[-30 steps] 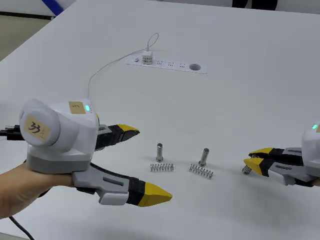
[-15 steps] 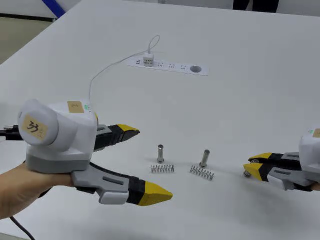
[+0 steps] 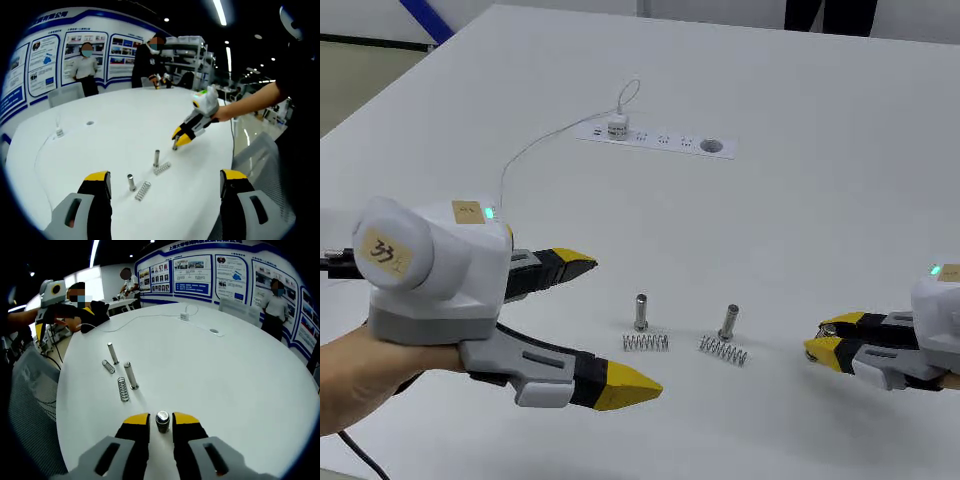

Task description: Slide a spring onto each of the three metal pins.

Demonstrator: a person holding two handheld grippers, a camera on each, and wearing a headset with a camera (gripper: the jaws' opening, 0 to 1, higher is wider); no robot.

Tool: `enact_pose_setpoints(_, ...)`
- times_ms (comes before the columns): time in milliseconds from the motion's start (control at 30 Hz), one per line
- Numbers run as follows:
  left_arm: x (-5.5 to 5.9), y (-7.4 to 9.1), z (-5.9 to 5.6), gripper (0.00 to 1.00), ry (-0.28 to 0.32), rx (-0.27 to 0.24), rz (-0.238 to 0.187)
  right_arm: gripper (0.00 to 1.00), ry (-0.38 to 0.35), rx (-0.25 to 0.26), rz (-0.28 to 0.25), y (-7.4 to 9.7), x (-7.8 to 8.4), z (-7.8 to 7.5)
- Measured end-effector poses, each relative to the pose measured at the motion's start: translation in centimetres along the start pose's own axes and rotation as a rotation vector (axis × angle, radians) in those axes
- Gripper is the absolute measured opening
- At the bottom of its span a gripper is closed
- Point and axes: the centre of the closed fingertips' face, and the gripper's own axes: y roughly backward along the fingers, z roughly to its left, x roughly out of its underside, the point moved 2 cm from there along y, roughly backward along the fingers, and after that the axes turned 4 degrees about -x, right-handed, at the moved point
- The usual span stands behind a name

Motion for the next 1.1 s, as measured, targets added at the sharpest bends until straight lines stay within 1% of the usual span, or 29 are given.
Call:
enact_pose_setpoints(100,-0.2,0.1,-0.1,0.92,-0.003,0.000,-0.005,0.18,0.007,0.004,0.004,0.3,-0.1,0.0)
enact_pose_setpoints(167,-0.2,0.1,-0.2,0.92,-0.008,0.000,-0.006,0.18,0.007,0.008,-0.004,0.6,-0.4,0.0)
enact_pose_setpoints(233,-0.3,0.2,-0.2,0.92,-0.010,-0.002,-0.007,0.19,0.012,0.014,-0.015,0.9,-0.9,0.1)
enact_pose_setpoints(333,-0.3,0.3,-0.2,0.92,-0.008,-0.005,-0.013,0.19,0.040,0.027,-0.028,1.2,-1.8,0.2)
enact_pose_setpoints(400,-0.3,0.3,-0.2,0.92,-0.006,-0.005,-0.014,0.19,0.083,0.042,-0.025,1.4,-2.4,0.0)
enact_pose_setpoints(467,-0.2,0.3,-0.2,0.92,-0.014,-0.002,-0.010,0.19,0.101,0.045,-0.030,1.5,-3.1,0.3)
enact_pose_setpoints(600,-0.2,0.4,-0.2,0.92,-0.014,-0.004,-0.014,0.20,0.120,0.040,-0.058,1.6,-4.6,1.0)
enact_pose_setpoints(700,-0.2,0.4,-0.1,0.92,-0.010,-0.006,-0.019,0.20,0.122,0.016,-0.075,1.3,-5.5,1.8)
enact_pose_setpoints(767,-0.1,0.4,-0.1,0.92,-0.009,-0.006,-0.020,0.21,0.125,-0.002,-0.074,0.9,-5.8,2.5)
enact_pose_setpoints(833,0.1,0.5,0.0,0.92,-0.008,-0.006,-0.019,0.22,0.132,-0.011,-0.065,0.5,-5.7,2.9)
enact_pose_setpoints(867,0.2,0.5,0.0,0.91,-0.008,-0.007,-0.016,0.22,0.143,-0.022,-0.061,0.2,-5.7,3.4)
enact_pose_setpoints(967,0.7,0.5,0.1,0.91,-0.011,-0.008,-0.002,0.22,0.152,-0.044,-0.053,-0.4,-5.5,4.3)
enact_pose_setpoints(1100,0.8,0.6,0.1,0.91,-0.006,-0.008,-0.004,0.21,0.157,-0.074,-0.033,-1.2,-4.9,5.1)
